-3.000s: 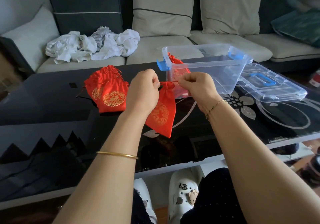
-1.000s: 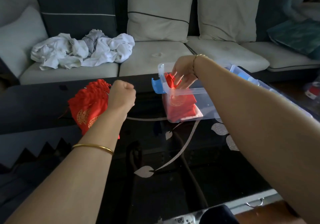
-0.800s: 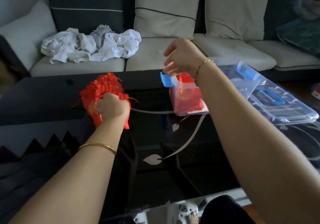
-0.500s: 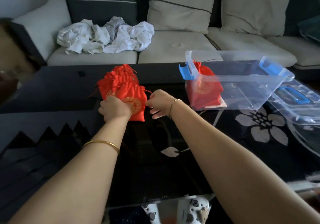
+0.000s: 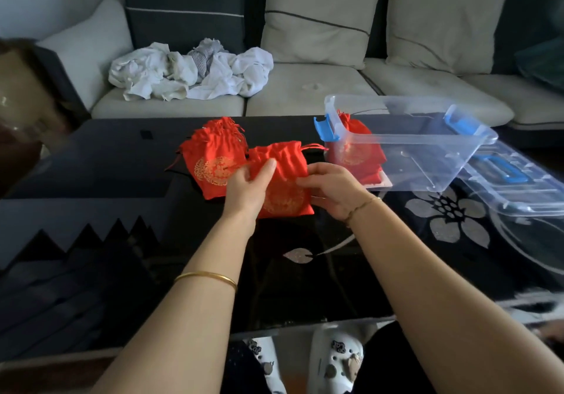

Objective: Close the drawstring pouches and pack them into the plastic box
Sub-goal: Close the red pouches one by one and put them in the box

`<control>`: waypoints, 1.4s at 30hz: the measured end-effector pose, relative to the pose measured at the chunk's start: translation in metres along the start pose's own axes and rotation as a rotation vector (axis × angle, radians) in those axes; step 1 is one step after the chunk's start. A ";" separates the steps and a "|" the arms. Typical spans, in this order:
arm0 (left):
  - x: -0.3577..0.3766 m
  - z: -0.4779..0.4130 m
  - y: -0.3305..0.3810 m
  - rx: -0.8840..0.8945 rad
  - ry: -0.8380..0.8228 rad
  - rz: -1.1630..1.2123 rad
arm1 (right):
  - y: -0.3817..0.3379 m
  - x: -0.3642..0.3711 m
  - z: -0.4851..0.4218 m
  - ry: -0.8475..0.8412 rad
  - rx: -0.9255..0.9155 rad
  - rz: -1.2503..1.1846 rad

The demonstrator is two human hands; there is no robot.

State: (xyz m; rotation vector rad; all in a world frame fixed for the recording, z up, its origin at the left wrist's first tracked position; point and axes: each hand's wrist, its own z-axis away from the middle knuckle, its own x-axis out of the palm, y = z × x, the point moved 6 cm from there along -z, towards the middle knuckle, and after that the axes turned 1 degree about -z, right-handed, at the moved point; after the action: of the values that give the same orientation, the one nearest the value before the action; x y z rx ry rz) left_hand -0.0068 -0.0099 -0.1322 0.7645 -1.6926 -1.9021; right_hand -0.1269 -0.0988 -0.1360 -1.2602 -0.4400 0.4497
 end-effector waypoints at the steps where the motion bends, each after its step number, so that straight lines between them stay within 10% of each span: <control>1: 0.006 0.008 0.007 0.021 0.002 0.029 | -0.006 -0.009 0.011 0.019 -0.026 -0.011; 12: 0.040 0.039 0.010 0.124 -0.011 -0.073 | -0.001 -0.065 0.056 0.162 -0.090 -0.203; 21: 0.030 0.038 0.021 0.164 0.076 -0.079 | -0.014 -0.086 0.065 0.434 -0.236 0.387; 29: 0.019 0.032 0.020 0.140 0.105 -0.175 | -0.013 -0.086 0.076 0.288 -0.201 0.108; 42: 0.001 0.032 0.030 0.256 0.164 -0.515 | -0.030 -0.093 0.080 0.512 -0.386 0.810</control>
State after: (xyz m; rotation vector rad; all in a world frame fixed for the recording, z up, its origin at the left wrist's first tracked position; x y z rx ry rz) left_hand -0.0296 0.0091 -0.0998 1.5371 -1.7730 -1.8807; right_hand -0.2454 -0.0932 -0.0938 -1.8498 0.4709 0.7076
